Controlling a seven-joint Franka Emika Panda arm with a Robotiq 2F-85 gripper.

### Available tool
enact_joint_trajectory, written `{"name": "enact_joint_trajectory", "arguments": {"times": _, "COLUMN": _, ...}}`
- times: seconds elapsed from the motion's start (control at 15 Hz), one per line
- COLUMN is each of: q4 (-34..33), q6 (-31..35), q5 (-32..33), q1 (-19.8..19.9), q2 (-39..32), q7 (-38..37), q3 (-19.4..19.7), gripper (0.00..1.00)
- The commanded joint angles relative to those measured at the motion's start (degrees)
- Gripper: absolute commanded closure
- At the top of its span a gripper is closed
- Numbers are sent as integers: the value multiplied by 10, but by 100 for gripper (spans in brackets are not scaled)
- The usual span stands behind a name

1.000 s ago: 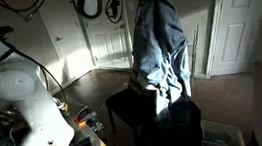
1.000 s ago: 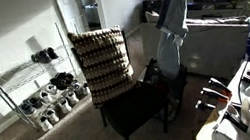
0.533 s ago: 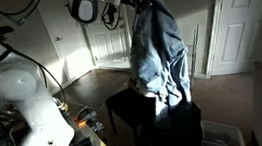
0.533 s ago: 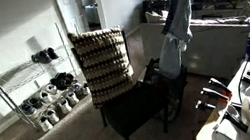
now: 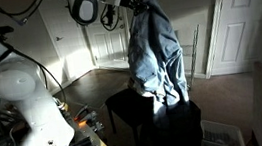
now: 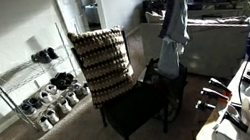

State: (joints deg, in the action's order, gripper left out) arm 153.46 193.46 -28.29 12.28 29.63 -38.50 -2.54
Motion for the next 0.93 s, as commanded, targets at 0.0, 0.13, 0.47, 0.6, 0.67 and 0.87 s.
{"name": "enact_joint_trajectory", "arguments": {"times": 0.0, "q4": -62, "q6": 21, "q5": -3, "q1": 36, "q2": -44, "q7": -5, "q3": -31, "gripper": 98}}
{"name": "enact_joint_trajectory", "arguments": {"times": 0.13, "q4": -85, "q6": 20, "q5": -4, "q1": 48, "q2": -65, "q7": -6, "q3": -36, "gripper": 98}}
{"name": "enact_joint_trajectory", "arguments": {"times": 0.47, "q4": -100, "q6": 36, "q5": -6, "q1": 72, "q2": -125, "q7": -4, "q3": -61, "gripper": 98}}
{"name": "enact_joint_trajectory", "arguments": {"times": 0.6, "q4": -101, "q6": 46, "q5": -7, "q1": 79, "q2": -148, "q7": -1, "q3": -69, "gripper": 98}}
{"name": "enact_joint_trajectory", "arguments": {"times": 0.67, "q4": -102, "q6": 51, "q5": -8, "q1": 82, "q2": -158, "q7": 0, "q3": -73, "gripper": 98}}
{"name": "enact_joint_trajectory", "arguments": {"times": 0.87, "q4": -108, "q6": 65, "q5": -13, "q1": 102, "q2": -196, "q7": 10, "q3": -83, "gripper": 98}}
